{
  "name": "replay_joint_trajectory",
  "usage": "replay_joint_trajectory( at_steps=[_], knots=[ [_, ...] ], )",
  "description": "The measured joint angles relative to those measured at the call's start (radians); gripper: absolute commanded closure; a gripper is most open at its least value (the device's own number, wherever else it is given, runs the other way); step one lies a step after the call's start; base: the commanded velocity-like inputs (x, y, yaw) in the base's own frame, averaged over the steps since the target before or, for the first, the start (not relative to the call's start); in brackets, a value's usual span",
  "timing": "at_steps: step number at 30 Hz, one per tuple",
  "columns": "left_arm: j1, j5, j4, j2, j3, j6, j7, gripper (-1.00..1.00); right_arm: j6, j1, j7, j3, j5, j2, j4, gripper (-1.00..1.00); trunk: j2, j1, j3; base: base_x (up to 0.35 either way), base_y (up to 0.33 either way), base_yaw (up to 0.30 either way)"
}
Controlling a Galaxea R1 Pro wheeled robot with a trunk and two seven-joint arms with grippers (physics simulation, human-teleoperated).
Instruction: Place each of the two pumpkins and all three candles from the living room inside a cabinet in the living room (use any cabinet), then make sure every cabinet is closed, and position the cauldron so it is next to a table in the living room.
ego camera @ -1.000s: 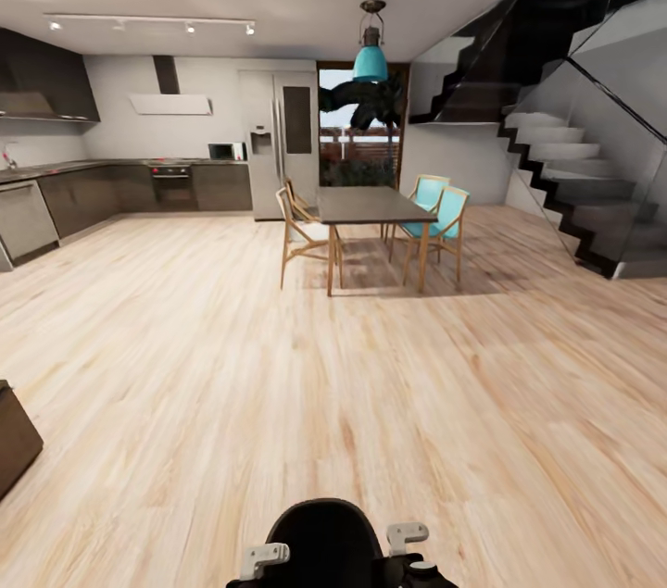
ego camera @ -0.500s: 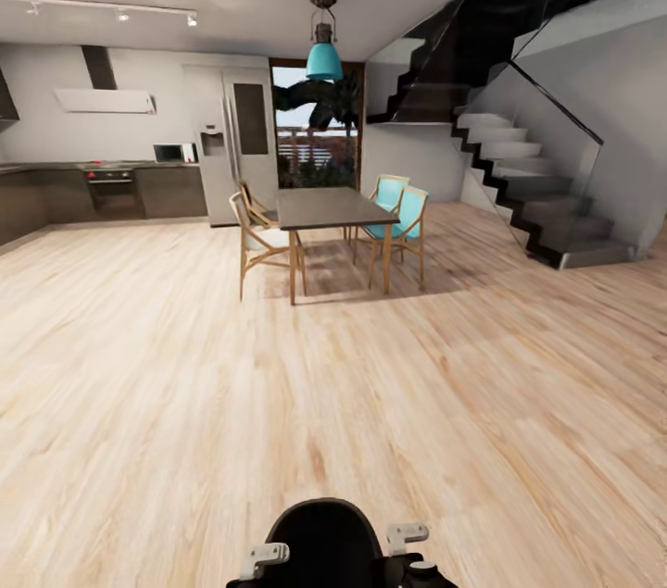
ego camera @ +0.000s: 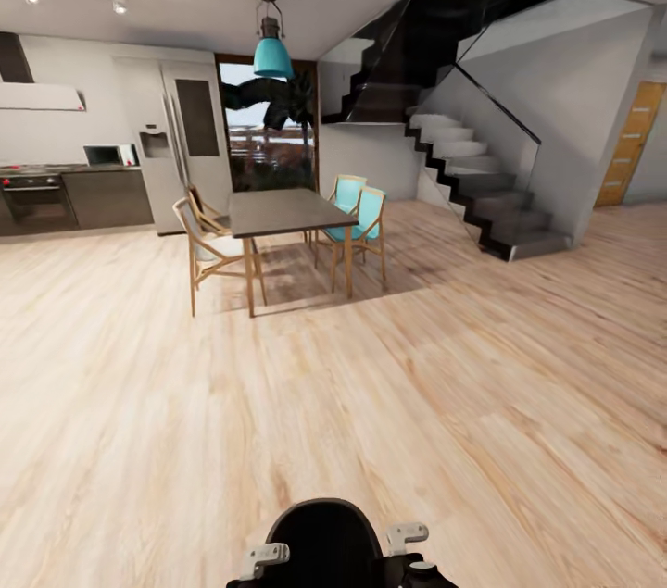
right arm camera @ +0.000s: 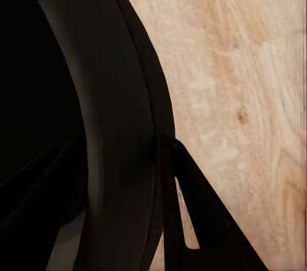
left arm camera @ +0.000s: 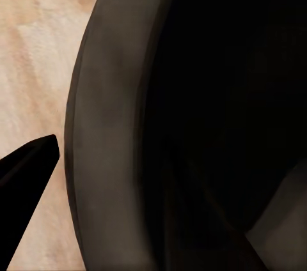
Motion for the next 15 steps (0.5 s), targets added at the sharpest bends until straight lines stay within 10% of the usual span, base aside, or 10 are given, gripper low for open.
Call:
replay_joint_trajectory(
  at_steps=[15],
  knots=[
    [0.0,0.006,-0.001,0.0,-0.007,0.0,0.005,1.0,-0.001,0.0,-0.001,0.0,0.0,0.0,0.0,1.0,0.0,0.0,0.0,0.325,0.0,-0.282]
  ],
)
